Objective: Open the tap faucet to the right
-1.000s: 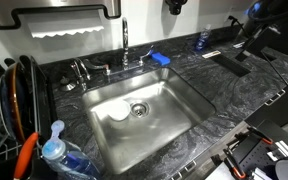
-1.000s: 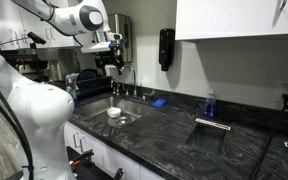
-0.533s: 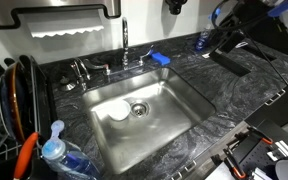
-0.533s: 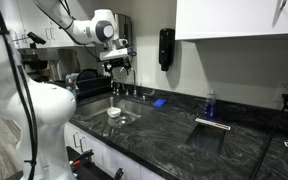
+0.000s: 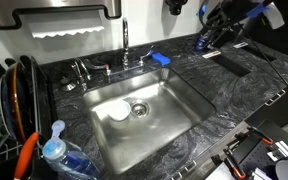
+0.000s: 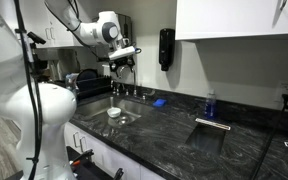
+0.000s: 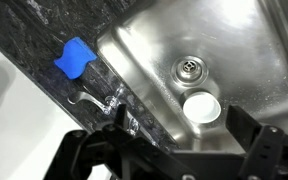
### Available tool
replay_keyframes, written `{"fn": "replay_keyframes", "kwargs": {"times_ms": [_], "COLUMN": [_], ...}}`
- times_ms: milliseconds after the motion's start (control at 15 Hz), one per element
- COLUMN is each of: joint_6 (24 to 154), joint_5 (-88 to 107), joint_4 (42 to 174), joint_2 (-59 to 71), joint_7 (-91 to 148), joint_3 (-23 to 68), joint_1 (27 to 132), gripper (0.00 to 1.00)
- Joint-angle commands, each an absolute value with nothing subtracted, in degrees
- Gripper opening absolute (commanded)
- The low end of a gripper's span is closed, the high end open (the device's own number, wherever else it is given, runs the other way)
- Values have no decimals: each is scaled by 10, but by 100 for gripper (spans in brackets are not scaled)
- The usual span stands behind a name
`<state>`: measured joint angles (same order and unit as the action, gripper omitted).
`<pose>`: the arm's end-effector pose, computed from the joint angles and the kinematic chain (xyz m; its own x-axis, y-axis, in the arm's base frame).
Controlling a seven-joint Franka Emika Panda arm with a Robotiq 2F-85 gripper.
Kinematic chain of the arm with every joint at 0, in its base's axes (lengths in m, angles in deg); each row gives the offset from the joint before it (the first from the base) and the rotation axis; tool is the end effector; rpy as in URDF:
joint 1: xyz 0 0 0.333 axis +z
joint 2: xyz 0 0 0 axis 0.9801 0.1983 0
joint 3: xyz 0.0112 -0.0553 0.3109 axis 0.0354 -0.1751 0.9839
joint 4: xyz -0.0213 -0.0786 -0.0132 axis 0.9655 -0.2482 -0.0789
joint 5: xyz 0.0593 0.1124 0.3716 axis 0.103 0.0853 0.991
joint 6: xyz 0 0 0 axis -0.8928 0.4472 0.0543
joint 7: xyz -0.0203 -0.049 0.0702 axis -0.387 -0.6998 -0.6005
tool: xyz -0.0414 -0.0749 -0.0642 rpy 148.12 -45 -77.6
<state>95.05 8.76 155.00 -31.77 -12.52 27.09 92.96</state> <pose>0.4451 0.1220 0.4854 0.5313 0.8003 0.2779 0.7527 -0.5964 0.2787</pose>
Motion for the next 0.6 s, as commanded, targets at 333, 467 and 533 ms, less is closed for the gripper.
{"fn": "replay_keyframes", "kwargs": {"times_ms": [333,467,533], "joint_6": [984,1021,1041], "joint_5": [70,60,57], "joint_4": [1501,1475,1463], "joint_2": [-236,-193,-171], "joint_7": [-170,-211,-233], "joint_3": [272,274,275], "joint_1": [930,927,925], "gripper": [100,100,100]}}
